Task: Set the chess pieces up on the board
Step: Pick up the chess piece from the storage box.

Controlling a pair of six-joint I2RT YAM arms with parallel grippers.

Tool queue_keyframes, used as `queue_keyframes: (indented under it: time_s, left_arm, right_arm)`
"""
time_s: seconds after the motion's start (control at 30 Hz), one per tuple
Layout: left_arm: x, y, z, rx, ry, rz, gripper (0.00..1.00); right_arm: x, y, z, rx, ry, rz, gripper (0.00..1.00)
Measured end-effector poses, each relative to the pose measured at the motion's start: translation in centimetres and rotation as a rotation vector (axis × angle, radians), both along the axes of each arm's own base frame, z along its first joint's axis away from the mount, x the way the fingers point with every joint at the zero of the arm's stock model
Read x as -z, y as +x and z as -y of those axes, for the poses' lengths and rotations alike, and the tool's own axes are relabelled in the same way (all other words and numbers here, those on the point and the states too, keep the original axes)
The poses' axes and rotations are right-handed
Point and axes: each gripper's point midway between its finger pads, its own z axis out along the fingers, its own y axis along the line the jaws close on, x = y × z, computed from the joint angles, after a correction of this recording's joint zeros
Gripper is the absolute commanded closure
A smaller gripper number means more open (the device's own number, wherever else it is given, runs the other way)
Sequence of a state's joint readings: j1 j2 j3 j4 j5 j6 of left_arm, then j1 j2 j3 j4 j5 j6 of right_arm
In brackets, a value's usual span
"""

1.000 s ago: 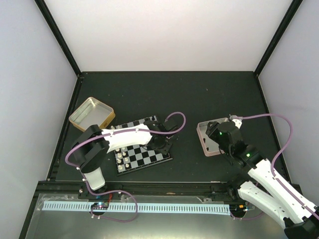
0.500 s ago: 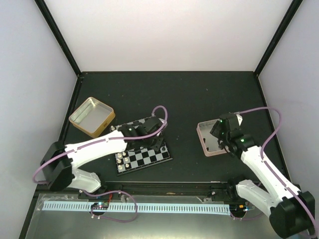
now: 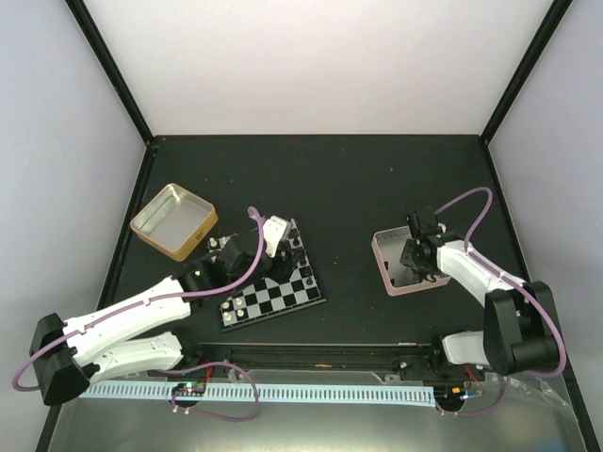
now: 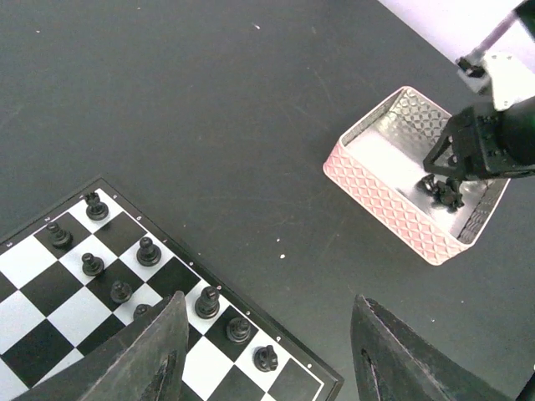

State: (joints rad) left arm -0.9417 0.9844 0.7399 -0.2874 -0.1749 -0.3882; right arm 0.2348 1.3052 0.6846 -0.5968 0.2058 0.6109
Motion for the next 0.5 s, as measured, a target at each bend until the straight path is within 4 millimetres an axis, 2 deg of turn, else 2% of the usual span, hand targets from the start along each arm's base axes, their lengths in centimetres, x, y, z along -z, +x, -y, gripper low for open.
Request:
queue_keyframes:
  time_s: [0.07,0.23,0.5]
  left_arm:
    - [0.1,0.0,-0.1,0.001,-0.005,0.010,0.45]
    - [0.4,0.0,0.0,0.006,-0.007,0.019,0.46]
    - [0.4,0.1,0.0,0.007,-0.010,0.022,0.46]
  right_arm:
    - [0.8,-0.1,0.0,-0.012,-0.013,-0.035,0.62]
    - [2.4,0.0,0.0,-0.043,-0.041,-0.110,0.74]
    - [3.1,0.4,0.1,-0.065,-0.040,-0.133,0.76]
